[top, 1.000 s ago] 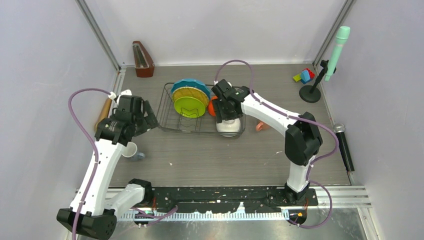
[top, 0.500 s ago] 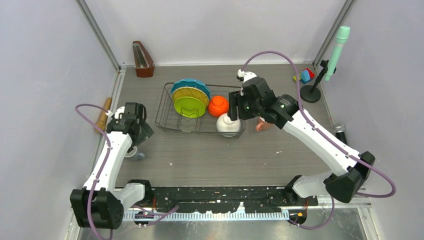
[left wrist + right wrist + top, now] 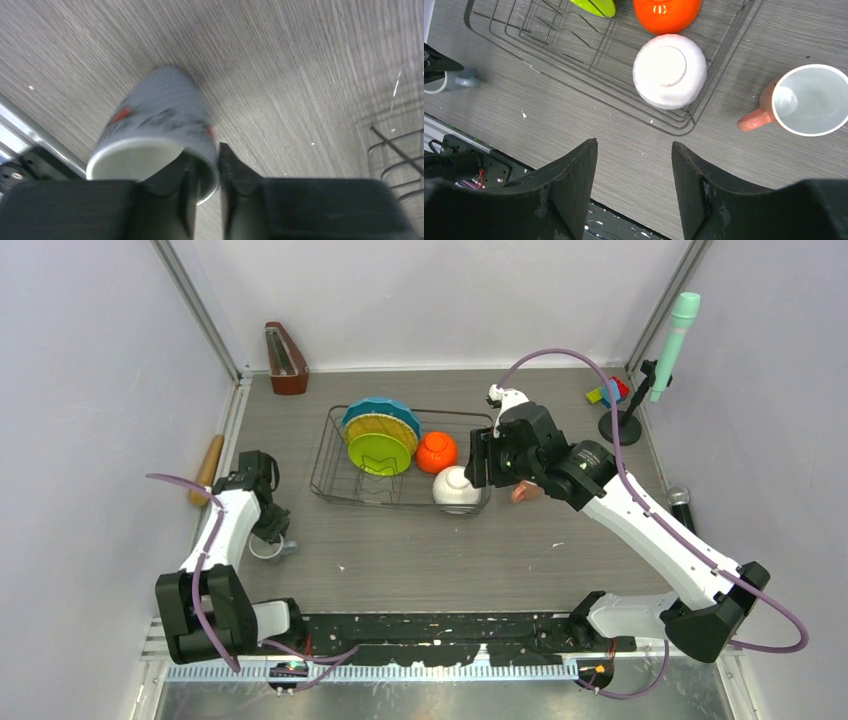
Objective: Load the mixed dishes into the dish rack
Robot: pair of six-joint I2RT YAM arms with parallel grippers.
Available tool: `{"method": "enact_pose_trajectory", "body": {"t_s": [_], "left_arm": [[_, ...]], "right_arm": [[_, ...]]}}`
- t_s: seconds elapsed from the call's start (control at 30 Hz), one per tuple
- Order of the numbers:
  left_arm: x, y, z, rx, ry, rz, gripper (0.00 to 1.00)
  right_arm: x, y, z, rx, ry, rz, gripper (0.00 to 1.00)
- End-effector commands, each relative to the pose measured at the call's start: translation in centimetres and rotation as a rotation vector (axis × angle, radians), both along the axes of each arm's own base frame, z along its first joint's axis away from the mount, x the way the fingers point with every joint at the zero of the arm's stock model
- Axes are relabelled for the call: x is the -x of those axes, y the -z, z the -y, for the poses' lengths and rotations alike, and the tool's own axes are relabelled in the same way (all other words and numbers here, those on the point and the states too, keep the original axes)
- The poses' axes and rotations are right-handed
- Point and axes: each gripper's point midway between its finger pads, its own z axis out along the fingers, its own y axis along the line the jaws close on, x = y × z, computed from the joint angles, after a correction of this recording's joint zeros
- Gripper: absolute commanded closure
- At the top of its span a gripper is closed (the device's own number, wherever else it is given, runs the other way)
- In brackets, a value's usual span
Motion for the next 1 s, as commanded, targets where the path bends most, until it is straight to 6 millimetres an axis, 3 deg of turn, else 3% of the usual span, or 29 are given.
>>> {"method": "enact_pose_trajectory", "body": {"t_s": [0.0, 0.03, 0.13, 0.27, 0.47, 0.63, 0.83, 0.97], "left_arm": [[-1.2, -1.7, -0.8, -0.033, -0.016, 0.075, 0.94], [-1.3, -2.7, -1.1, -0.056, -0.015, 0.098, 1.0], [-1.3, -5.5, -1.5, -0.093, 0.003, 0.183, 1.0], [-2.5, -9.4, 0.3, -0.028, 0.079, 0.355, 1.0], [-5.6, -17.3, 7.3, 0.218, 0.395, 0.799, 1.0], [-5.8, -23.4, 12.2, 0.454, 0.537, 1.073, 1.0], [-5.4, -28.3, 17.0, 0.638, 0.729, 1.225, 1.0], [-5.1, -29.8, 20.6, 0.689, 0.866, 1.292, 1.0]], "right_arm": [[-0.4, -0.9, 0.1, -0.017, 0.017, 0.032, 0.38], [-0.5, -0.9, 0.0, -0.014, 0.016, 0.03, 0.39], [-0.3, -0.7, -0.6, -0.032, -0.006, 0.017, 0.4], [0.6, -1.1, -2.4, -0.112, -0.077, -0.016, 0.41], [1.9, -1.6, -5.6, -0.248, -0.177, -0.102, 0.38], [2.6, -2.3, -7.5, -0.375, -0.204, -0.149, 0.34], [3.0, -4.2, -8.9, -0.523, -0.209, -0.165, 0.3], [3.2, -5.3, -9.3, -0.574, -0.209, -0.178, 0.29]]}}
